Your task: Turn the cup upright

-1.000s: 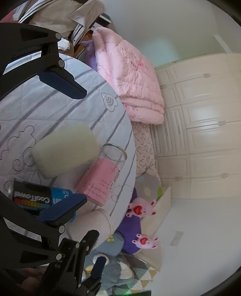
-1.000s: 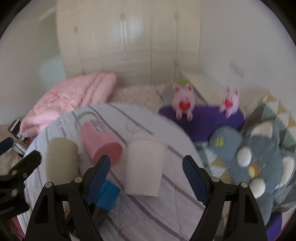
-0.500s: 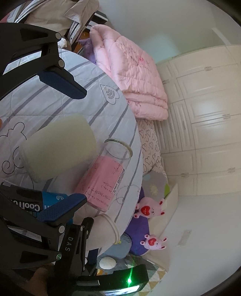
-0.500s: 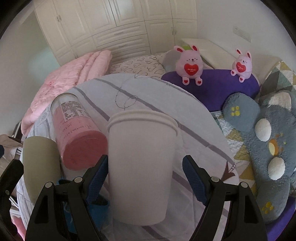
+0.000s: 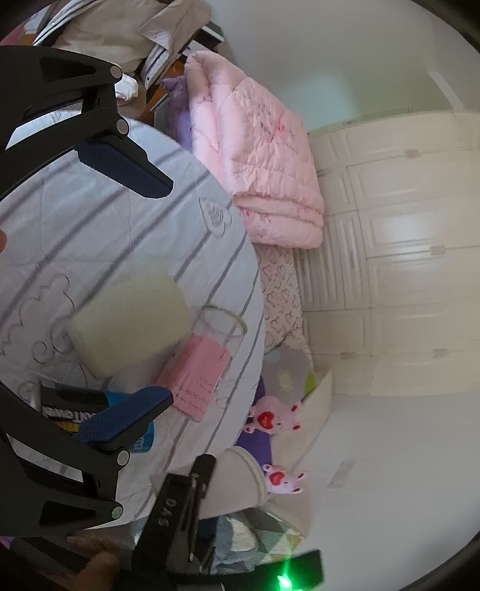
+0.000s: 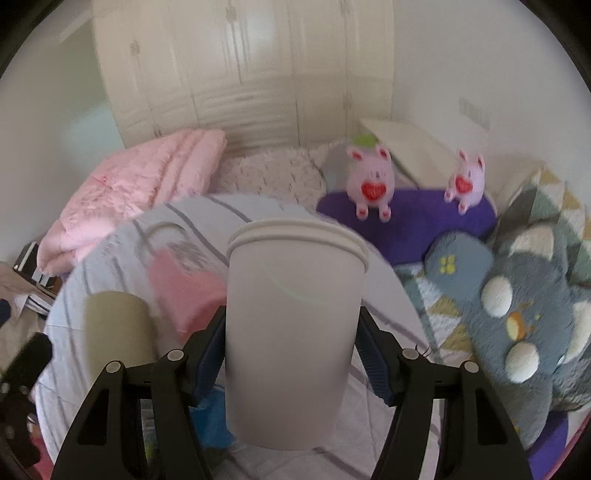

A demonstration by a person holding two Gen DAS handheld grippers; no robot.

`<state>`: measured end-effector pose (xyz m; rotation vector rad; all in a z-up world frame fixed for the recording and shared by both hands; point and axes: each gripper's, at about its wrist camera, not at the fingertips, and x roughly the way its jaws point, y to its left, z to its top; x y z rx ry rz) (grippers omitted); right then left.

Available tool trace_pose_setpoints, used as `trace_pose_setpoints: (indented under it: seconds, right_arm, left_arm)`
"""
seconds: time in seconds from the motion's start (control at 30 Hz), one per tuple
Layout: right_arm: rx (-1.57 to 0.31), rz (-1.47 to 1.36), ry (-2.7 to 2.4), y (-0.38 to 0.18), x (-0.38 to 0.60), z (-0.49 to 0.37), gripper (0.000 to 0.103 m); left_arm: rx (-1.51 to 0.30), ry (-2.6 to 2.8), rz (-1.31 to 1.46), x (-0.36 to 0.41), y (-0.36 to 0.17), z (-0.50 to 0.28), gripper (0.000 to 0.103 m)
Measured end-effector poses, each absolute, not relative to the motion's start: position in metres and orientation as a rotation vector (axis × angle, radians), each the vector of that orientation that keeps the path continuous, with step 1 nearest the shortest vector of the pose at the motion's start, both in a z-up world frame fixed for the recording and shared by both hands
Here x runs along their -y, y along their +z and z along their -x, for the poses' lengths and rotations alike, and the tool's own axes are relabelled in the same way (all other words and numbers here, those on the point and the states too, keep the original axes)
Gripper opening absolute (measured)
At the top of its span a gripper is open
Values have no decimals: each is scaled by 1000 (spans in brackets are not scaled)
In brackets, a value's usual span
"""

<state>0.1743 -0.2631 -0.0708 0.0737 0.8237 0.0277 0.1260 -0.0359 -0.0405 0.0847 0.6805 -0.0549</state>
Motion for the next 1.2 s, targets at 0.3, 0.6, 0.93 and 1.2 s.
trace_pose_setpoints:
  seconds: [0.3,0.6,0.93,1.2]
  right_arm:
    - [-735,-5,213,-31,170,-144,67]
    - [-812,8,408,-62,72,-147,67]
    - [-991,-1,502,-127,1,-162,67]
    - [-1057,-10,498,-150,-9,-169,75]
  left_arm:
    - [-614,34,-28,-44,-24,-81,103]
    - [-644,121,-24,-124,-41,-58,103]
    - [-704,197,7,-166,-68,-53,103]
    - [-741,177,30,-167,-80,-66,103]
